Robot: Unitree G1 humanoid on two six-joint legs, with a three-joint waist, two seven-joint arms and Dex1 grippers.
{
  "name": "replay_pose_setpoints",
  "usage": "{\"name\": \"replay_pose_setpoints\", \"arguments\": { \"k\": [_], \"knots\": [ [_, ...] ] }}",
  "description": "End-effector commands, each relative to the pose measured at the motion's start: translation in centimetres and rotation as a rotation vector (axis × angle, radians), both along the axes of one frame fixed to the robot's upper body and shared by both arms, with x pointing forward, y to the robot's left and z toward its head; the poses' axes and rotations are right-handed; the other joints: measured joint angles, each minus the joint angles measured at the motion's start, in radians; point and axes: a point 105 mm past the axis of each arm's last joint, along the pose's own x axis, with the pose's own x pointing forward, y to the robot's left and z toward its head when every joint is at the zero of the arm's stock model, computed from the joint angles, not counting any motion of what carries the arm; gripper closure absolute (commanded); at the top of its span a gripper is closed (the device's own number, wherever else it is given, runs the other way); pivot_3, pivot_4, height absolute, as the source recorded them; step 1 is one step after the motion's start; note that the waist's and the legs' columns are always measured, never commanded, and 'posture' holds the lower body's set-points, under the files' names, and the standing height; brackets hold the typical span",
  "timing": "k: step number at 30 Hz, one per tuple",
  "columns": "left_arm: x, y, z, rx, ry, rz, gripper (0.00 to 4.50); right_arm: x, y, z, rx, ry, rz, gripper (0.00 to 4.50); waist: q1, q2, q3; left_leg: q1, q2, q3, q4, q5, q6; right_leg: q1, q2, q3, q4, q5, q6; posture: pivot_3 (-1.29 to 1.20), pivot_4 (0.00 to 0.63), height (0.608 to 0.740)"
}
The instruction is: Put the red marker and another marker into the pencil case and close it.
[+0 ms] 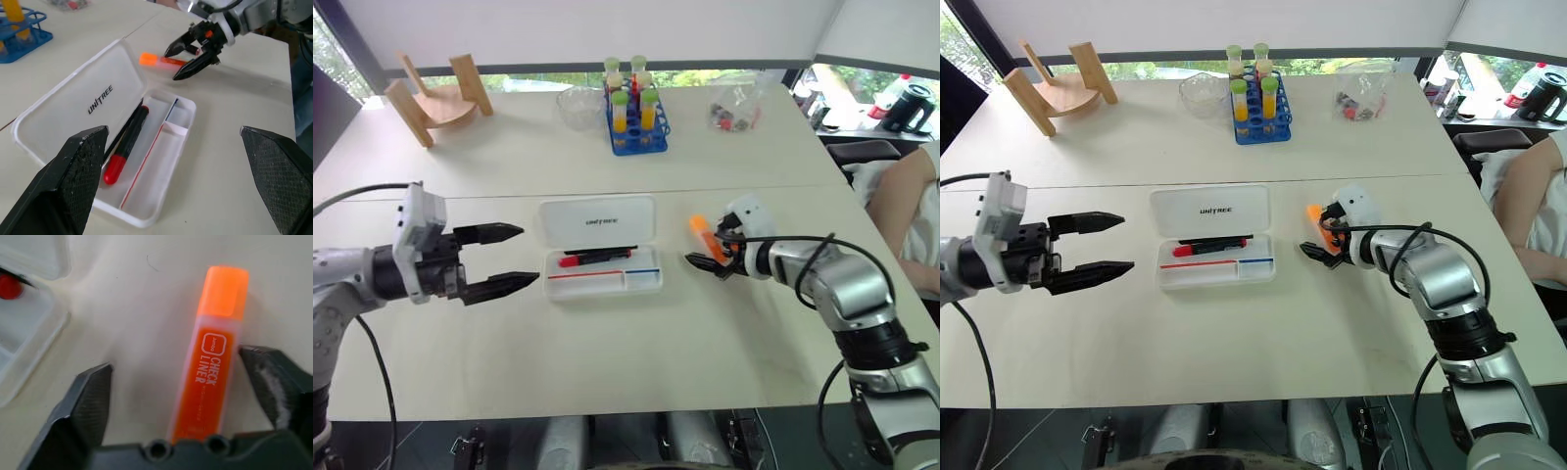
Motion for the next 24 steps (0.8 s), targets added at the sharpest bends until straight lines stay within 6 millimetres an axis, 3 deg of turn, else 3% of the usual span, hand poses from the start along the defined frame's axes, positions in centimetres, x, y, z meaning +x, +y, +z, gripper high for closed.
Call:
{"name": "replay_pose_setpoints", "arguments": {
  "k": [1, 6, 7, 12, 14, 16, 19, 24],
  "knots": [
    [-0.9, -0.1, 1.5, 0.0, -0.059, 0.017, 0.0, 0.9, -0.7, -0.3, -0.046, -0.01, -0.027, 1.35, -0.002, 0.0, 0.0, 0.001, 0.0, 0.0, 0.0, 0.0, 0.0, 0.001, 0.0, 0.0, 0.0, 0.0, 0.0, 0.0, 0.15, 0.74],
    [-1.2, -0.1, 1.6, -0.005, -0.064, 0.041, 0.0, 1.3, -0.3, 0.2, -0.027, -0.008, -0.002, 3.72, -0.005, 0.0, 0.0, 0.003, 0.0, 0.0, 0.0, 0.0, 0.0, 0.003, 0.001, 0.0, 0.0, 0.0, 0.0, 0.0, 0.15, 0.74],
    [-1.2, -0.1, 1.6, -0.007, -0.064, 0.044, 0.0, 1.3, -0.2, 0.4, -0.023, -0.008, 0.008, 3.71, -0.006, 0.0, 0.0, 0.003, 0.0, 0.0, 0.0, 0.0, 0.0, 0.003, 0.001, 0.0, 0.0, 0.0, 0.0, 0.0, 0.15, 0.74],
    [-2.1, 0.2, 1.5, 0.034, -0.054, 0.037, 0.0, -0.2, 1.9, 4.9, 0.007, -0.105, 0.248, 3.71, -0.008, 0.001, 0.001, 0.002, 0.0, 0.0, -0.002, 0.0, 0.0, 0.001, 0.001, 0.0, 0.0, 0.0, 0.0, 0.0, 0.15, 0.74],
    [-2.9, 0.2, 1.3, 0.055, -0.026, 0.016, 0.0, -2.8, 3.8, 7.1, 0.014, -0.112, 0.471, 3.71, -0.009, 0.003, 0.002, 0.001, 0.001, 0.001, -0.002, 0.0, 0.0, -0.001, 0.001, 0.001, 0.0, 0.0, 0.0, 0.0, 0.15, 0.74],
    [-3.2, 0.4, 1.4, 0.066, -0.016, 0.014, 0.0, -4.8, 5.9, 8.0, 0.021, -0.125, 0.656, 3.71, -0.011, 0.003, 0.002, 0.0, 0.001, 0.001, -0.003, 0.0, 0.0, -0.002, 0.001, 0.001, -0.001, 0.0, 0.0, 0.0, 0.15, 0.74],
    [-3.1, 0.7, 1.6, 0.07, -0.022, 0.02, 0.0, -5.7, 9.5, 8.2, 0.1, -0.123, 0.8, 3.71, -0.021, 0.001, 0.001, 0.003, 0.003, 0.001, -0.003, 0.0, 0.0, 0.0, 0.004, 0.001, 0.0, 0.0, -0.001, 0.0, 0.15, 0.74],
    [-3.0, 0.5, 1.8, 0.078, -0.034, 0.017, 0.0, -6.3, 14.6, 5.9, 0.071, -0.127, 0.995, 3.71, -0.014, 0.001, 0.002, 0.003, 0.003, 0.001, -0.002, 0.0, 0.0, 0.0, 0.003, 0.0, 0.0, 0.001, -0.002, 0.0, 0.15, 0.74]
  ]
}}
